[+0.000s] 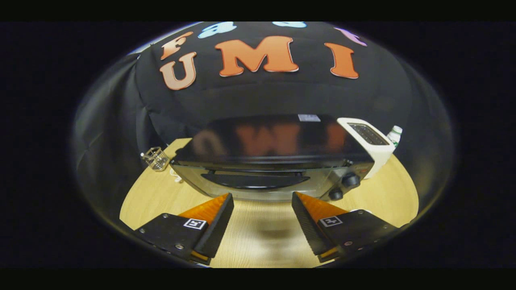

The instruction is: Open the toaster oven, put the food inside, and close the toaster oven door.

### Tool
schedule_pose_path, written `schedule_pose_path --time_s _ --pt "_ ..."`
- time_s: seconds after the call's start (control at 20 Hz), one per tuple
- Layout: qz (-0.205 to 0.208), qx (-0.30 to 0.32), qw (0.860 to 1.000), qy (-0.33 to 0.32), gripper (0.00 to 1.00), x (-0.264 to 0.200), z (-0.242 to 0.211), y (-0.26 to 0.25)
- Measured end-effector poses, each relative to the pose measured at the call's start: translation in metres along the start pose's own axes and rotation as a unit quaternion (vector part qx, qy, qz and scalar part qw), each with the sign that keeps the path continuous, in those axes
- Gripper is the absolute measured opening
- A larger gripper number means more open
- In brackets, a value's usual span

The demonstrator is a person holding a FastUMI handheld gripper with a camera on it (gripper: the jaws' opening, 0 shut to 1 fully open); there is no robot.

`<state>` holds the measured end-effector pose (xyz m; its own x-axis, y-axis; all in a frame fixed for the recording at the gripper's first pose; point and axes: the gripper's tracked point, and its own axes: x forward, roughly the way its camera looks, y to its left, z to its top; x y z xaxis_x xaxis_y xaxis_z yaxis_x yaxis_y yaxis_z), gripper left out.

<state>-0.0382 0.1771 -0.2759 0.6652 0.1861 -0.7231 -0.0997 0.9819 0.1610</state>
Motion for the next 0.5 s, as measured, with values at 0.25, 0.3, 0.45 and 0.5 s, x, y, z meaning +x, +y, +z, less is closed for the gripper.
schedule_pose_path --time_s 0.25,0.3,0.45,0.5 --pt "0.001 -0.002 0.997 -0.074 0.86 -0.032 0.058 -0.003" --pt "0.002 -0.004 0.996 -0.09 0.86 -0.04 0.071 -0.005" --pt "0.009 -0.008 0.99 -0.141 0.86 -0.071 0.108 -0.005" --pt "0.013 -0.01 0.987 -0.159 0.86 -0.08 0.121 -0.004"
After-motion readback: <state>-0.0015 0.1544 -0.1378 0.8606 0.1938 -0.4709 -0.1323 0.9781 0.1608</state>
